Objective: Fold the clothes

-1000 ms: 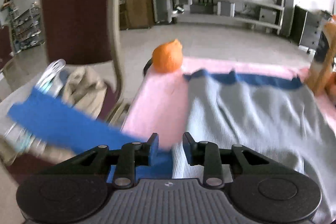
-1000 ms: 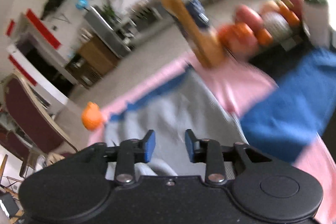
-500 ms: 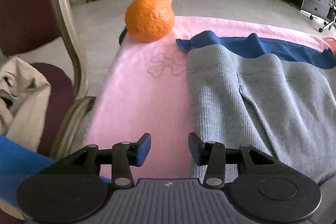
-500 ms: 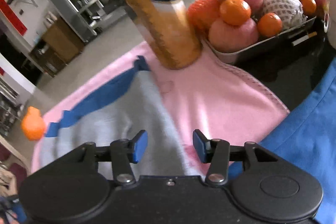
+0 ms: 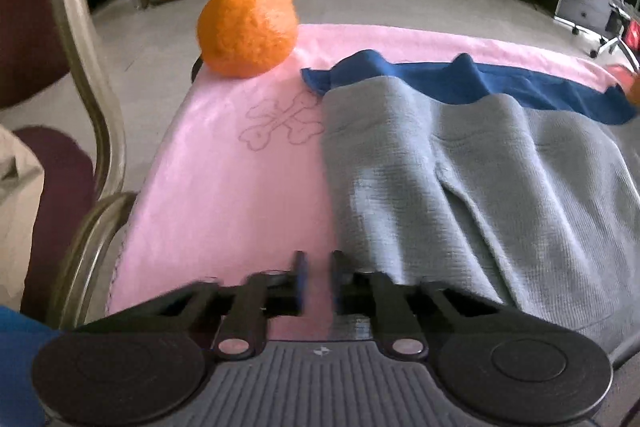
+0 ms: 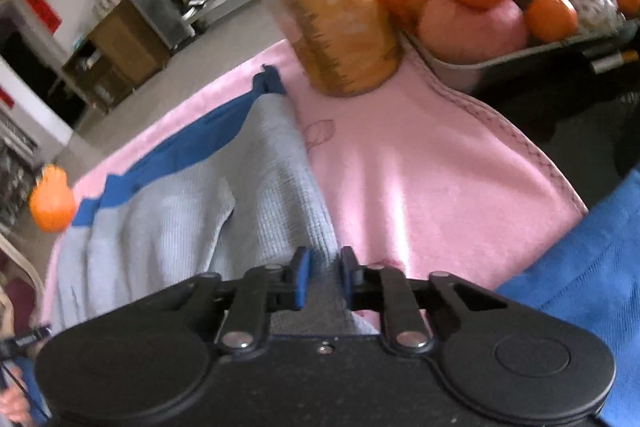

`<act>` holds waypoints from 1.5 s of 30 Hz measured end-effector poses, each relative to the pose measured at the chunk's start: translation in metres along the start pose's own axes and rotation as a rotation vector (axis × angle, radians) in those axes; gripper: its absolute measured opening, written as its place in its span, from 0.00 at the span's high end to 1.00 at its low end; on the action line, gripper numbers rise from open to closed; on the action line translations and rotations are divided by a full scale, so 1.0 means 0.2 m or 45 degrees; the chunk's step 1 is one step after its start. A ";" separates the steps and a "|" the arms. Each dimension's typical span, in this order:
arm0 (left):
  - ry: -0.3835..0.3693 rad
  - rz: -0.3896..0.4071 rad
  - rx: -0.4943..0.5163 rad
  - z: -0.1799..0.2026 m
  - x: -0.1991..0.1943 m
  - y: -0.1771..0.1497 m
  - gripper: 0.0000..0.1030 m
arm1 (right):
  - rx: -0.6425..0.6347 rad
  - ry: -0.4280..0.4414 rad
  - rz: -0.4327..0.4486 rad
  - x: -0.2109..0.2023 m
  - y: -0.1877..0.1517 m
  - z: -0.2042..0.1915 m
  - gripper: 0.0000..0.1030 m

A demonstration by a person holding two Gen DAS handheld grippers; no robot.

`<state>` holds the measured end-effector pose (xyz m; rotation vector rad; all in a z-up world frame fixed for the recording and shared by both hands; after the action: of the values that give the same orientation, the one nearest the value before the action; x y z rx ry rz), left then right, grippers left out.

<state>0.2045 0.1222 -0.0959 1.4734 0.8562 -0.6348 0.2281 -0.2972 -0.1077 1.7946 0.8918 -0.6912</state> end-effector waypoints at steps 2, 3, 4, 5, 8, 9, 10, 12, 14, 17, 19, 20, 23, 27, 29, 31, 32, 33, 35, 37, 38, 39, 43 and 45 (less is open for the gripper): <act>0.137 0.020 0.029 0.01 0.00 0.00 0.99 | -0.077 -0.072 0.020 0.00 -0.01 -0.05 0.94; 0.225 0.016 0.047 0.01 0.01 0.00 0.99 | -0.114 -0.132 0.043 -0.01 -0.01 -0.07 0.95; 0.301 0.000 0.058 -0.01 0.03 0.00 1.00 | -0.154 -0.203 0.073 -0.02 -0.01 -0.09 0.95; 0.368 -0.023 0.061 -0.03 0.06 -0.02 1.00 | -0.172 -0.254 0.085 -0.02 -0.01 -0.10 0.95; 0.299 -0.022 -0.027 -0.12 0.06 -0.02 0.99 | -0.155 -0.324 0.068 0.00 -0.02 -0.07 0.95; 0.213 -0.019 -0.093 -0.15 0.04 -0.02 0.90 | -0.147 -0.323 0.071 0.00 -0.03 -0.07 0.95; 0.146 -0.015 -0.153 -0.18 0.02 -0.01 0.82 | -0.144 -0.314 0.072 0.00 -0.03 -0.07 0.94; 0.042 0.008 -0.225 -0.20 -0.01 0.01 0.67 | -0.136 -0.273 0.072 -0.01 -0.04 -0.06 0.88; -0.027 0.031 -0.255 -0.19 -0.02 0.03 0.66 | -0.054 -0.201 0.084 -0.04 -0.03 -0.03 0.80; -0.125 0.002 -0.261 -0.16 0.00 0.03 0.64 | 0.083 -0.093 0.142 -0.08 0.02 0.00 0.66; -0.127 -0.038 -0.236 -0.14 0.04 0.01 0.64 | 0.124 -0.053 0.153 -0.07 0.05 0.01 0.64; -0.127 -0.050 -0.231 -0.13 0.07 0.00 0.64 | 0.145 -0.034 0.159 -0.07 0.06 0.01 0.64; -0.138 -0.043 -0.226 -0.12 0.10 0.00 0.65 | 0.171 -0.006 0.153 -0.03 0.08 0.02 0.64; -0.127 0.006 -0.173 -0.08 0.14 0.01 0.73 | 0.115 -0.026 0.118 0.03 0.08 0.01 0.65; -0.125 0.032 -0.115 -0.04 0.15 0.03 0.90 | 0.083 -0.040 0.105 0.05 0.06 -0.02 0.70; -0.098 0.055 -0.048 0.00 0.14 0.03 0.94 | 0.045 -0.062 0.100 0.06 0.04 -0.03 0.85; -0.074 0.065 -0.016 0.01 0.14 0.03 0.94 | 0.023 -0.075 0.098 0.06 0.03 -0.05 0.86; -0.051 0.075 0.017 0.03 0.13 0.03 0.94 | -0.004 -0.087 0.097 0.06 0.02 -0.06 0.88; 0.065 0.089 0.051 0.04 0.13 0.03 0.94 | -0.061 -0.117 0.100 0.06 0.02 -0.09 0.94; 0.182 0.096 0.085 0.04 0.13 0.03 0.92 | -0.090 -0.191 0.124 0.05 0.02 -0.12 0.95; 0.212 0.091 0.117 0.06 0.14 0.03 0.91 | -0.106 -0.235 0.139 0.04 0.02 -0.12 0.95; 0.241 0.087 0.149 0.07 0.15 0.03 0.90 | -0.118 -0.265 0.146 0.04 0.01 -0.13 0.95; 0.324 0.090 0.306 0.15 0.15 0.01 0.85 | -0.149 -0.304 0.136 0.05 0.00 -0.14 0.94; 0.203 0.093 0.239 0.11 0.11 0.02 0.79 | -0.139 -0.285 0.129 0.04 0.01 -0.13 0.89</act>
<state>0.2228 0.1030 -0.1129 1.7352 0.8796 -0.5605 0.2361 -0.2705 -0.1036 1.6177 0.6716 -0.7470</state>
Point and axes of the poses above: each gripper's, at about its wrist camera, not at the fingertips, and x roughly the way its jaws point, z to its right, y to its top, the point moved 3 cm from there along x, roughly the way its jaws point
